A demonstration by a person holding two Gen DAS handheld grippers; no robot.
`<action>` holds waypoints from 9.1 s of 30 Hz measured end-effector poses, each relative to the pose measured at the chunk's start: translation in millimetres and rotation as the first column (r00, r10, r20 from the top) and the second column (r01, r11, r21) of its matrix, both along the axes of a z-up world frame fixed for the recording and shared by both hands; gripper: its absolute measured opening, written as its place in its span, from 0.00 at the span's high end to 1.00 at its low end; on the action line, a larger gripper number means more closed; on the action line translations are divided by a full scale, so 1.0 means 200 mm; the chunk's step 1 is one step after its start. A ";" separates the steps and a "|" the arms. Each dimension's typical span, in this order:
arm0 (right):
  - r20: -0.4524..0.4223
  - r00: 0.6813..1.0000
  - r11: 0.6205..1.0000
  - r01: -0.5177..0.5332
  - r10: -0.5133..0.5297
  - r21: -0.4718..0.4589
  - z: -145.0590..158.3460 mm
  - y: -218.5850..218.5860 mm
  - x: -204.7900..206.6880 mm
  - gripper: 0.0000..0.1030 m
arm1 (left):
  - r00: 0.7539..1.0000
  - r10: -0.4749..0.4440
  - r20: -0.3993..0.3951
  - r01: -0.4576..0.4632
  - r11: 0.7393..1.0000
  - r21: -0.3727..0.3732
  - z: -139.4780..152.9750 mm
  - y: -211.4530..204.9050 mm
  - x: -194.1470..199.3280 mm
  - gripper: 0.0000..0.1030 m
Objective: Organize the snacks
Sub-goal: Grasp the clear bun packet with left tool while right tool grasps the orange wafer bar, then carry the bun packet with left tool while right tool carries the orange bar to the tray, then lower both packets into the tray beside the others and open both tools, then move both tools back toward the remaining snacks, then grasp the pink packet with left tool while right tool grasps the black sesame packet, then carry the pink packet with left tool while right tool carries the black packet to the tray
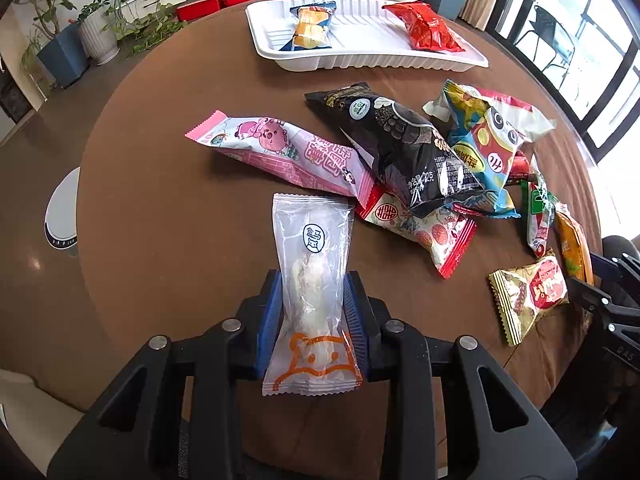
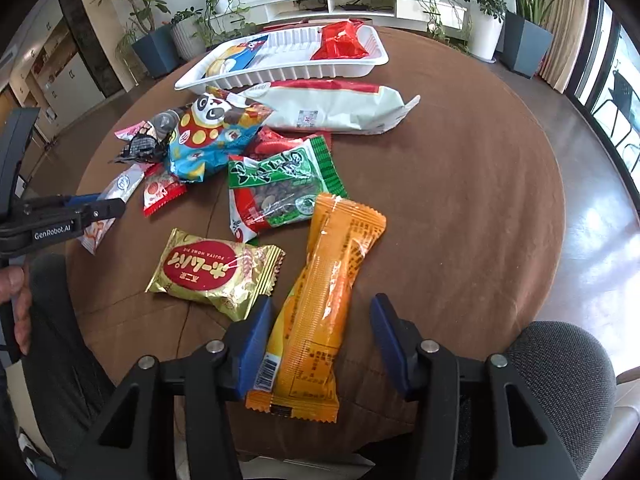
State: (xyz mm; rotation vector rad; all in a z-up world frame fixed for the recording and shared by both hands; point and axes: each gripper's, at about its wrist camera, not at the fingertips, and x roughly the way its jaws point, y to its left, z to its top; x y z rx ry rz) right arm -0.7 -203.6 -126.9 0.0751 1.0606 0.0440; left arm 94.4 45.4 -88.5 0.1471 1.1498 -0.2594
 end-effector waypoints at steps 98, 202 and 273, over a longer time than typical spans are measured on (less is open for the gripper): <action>0.043 0.993 0.983 -0.117 0.112 0.140 0.27 0.05 1.67 0.82 | 0.998 -0.002 0.065 0.020 0.960 -0.278 0.15 -0.11 1.41 0.82; 0.264 0.965 0.949 -0.090 0.008 0.301 0.30 0.01 0.12 0.05 | 0.995 0.101 0.017 -0.101 0.995 -0.016 -0.02 -0.03 0.44 0.65; -0.040 0.975 0.954 -0.205 0.219 0.219 0.14 0.71 0.87 0.79 | 0.986 0.157 0.055 -0.129 0.931 -0.342 0.02 0.35 0.25 0.82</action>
